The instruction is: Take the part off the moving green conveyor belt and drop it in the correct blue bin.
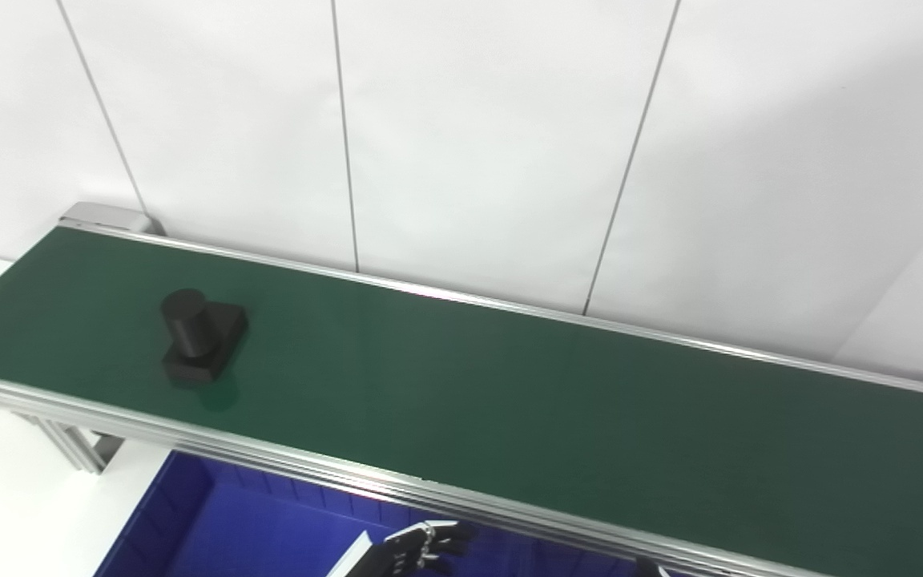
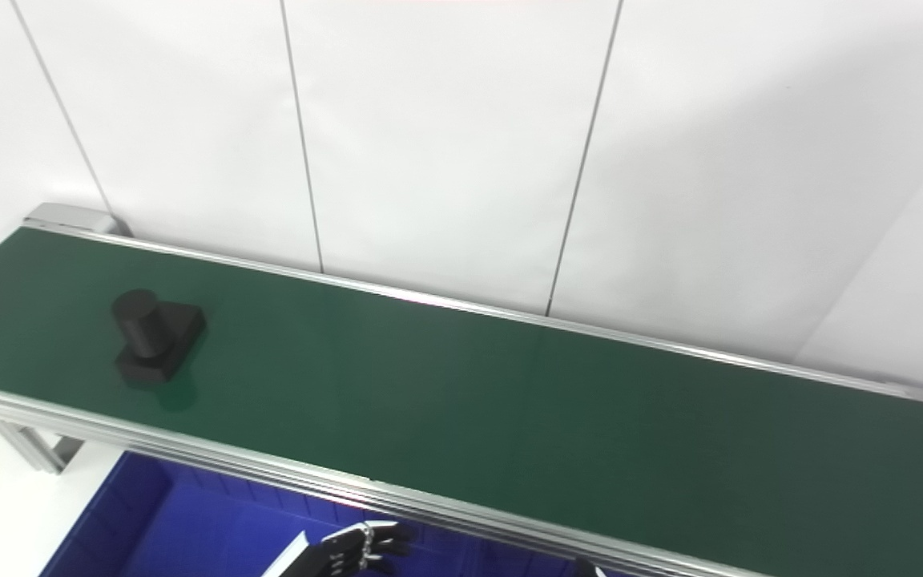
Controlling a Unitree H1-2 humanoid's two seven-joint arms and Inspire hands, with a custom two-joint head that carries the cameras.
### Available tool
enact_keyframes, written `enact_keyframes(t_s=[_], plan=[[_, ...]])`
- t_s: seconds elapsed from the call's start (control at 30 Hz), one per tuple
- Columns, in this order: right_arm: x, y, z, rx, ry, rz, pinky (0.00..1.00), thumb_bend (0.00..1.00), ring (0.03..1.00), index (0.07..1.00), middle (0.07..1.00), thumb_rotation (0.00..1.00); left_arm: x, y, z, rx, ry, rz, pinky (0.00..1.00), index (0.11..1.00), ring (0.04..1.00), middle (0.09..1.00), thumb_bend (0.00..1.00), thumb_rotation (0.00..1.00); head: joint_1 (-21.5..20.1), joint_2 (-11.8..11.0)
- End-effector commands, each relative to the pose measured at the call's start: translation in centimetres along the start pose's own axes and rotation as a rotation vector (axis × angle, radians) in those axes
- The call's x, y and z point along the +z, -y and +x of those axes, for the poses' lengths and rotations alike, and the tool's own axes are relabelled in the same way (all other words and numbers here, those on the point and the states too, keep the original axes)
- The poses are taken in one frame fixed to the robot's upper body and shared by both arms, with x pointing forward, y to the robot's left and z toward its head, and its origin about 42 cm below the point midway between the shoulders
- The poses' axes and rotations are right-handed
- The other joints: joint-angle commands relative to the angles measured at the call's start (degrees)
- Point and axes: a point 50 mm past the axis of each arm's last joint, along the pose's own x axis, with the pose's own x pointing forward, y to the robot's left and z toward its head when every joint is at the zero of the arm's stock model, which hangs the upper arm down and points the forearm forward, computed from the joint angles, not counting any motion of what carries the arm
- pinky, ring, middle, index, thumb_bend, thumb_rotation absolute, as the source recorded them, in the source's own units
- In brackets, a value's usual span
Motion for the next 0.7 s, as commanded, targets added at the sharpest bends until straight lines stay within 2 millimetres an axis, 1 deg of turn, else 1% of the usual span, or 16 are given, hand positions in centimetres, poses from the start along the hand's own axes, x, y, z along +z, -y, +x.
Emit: enact_keyframes(t_s=[0.0, 0.03, 0.07, 0.2, 0.23, 0.4, 0.47, 0.57, 0.67], plan=[[0.6, 0.6, 0.0, -0.019, 0.070, 0.017, 0.78, 0.71, 0.811, 0.897, 0.862, 0.01, 1.1, -0.1, 0.9, 0.011, 0.077, 0.017, 0.71, 0.778, 0.796, 0.832, 0.94, 0.12, 0.45, 0.02], [0.6, 0.6, 0.0, -0.022, 0.070, 0.021, 0.74, 0.71, 0.763, 0.899, 0.862, 0.00, 1.1, 0.0, 1.0, 0.011, 0.078, 0.015, 0.71, 0.775, 0.793, 0.827, 0.94, 0.11, 0.53, 0.02], [0.5, 0.8, 0.0, -0.022, 0.069, 0.019, 0.73, 0.71, 0.760, 0.899, 0.862, 0.00, 1.1, 0.1, 1.1, 0.010, 0.080, 0.012, 0.71, 0.775, 0.793, 0.827, 0.94, 0.11, 1.01, 0.05], [0.4, 1.2, -0.1, -0.026, 0.071, 0.017, 0.77, 0.69, 0.797, 0.911, 0.864, 0.02, 1.1, 0.6, 1.4, 0.010, 0.081, 0.004, 0.71, 0.773, 0.790, 0.828, 0.94, 0.11, 1.96, -0.08], [0.4, 1.3, -0.1, -0.029, 0.072, 0.020, 0.70, 0.69, 0.767, 0.912, 0.865, 0.03, 1.1, 0.7, 1.4, 0.010, 0.081, 0.004, 0.71, 0.774, 0.787, 0.829, 0.95, 0.11, 2.02, -0.08], [0.8, 1.7, 0.0, -0.053, 0.092, 0.008, 0.78, 0.68, 0.834, 0.911, 0.866, 0.03, 1.1, 1.0, 1.7, 0.007, 0.083, 0.004, 0.72, 0.775, 0.787, 0.827, 0.95, 0.10, 2.52, 0.04], [1.1, 1.8, 0.0, -0.065, 0.102, 0.017, 0.84, 0.68, 0.861, 0.915, 0.872, 0.02, 1.1, 1.0, 1.8, 0.004, 0.083, -0.001, 0.72, 0.775, 0.786, 0.827, 0.95, 0.10, 2.56, 0.15], [1.7, 2.1, 0.3, -0.083, 0.148, 0.019, 0.86, 0.70, 0.847, 0.901, 0.853, 0.00, 1.1, 1.1, 1.9, -0.001, 0.084, 0.003, 0.72, 0.776, 0.787, 0.828, 0.95, 0.10, 2.36, 0.41], [2.5, 2.4, 0.5, -0.088, 0.182, 0.022, 0.90, 0.67, 0.847, 0.902, 0.860, 0.00, 1.1, 1.1, 2.0, -0.006, 0.085, 0.007, 0.72, 0.780, 0.789, 0.832, 0.95, 0.10, 2.25, 0.58]])
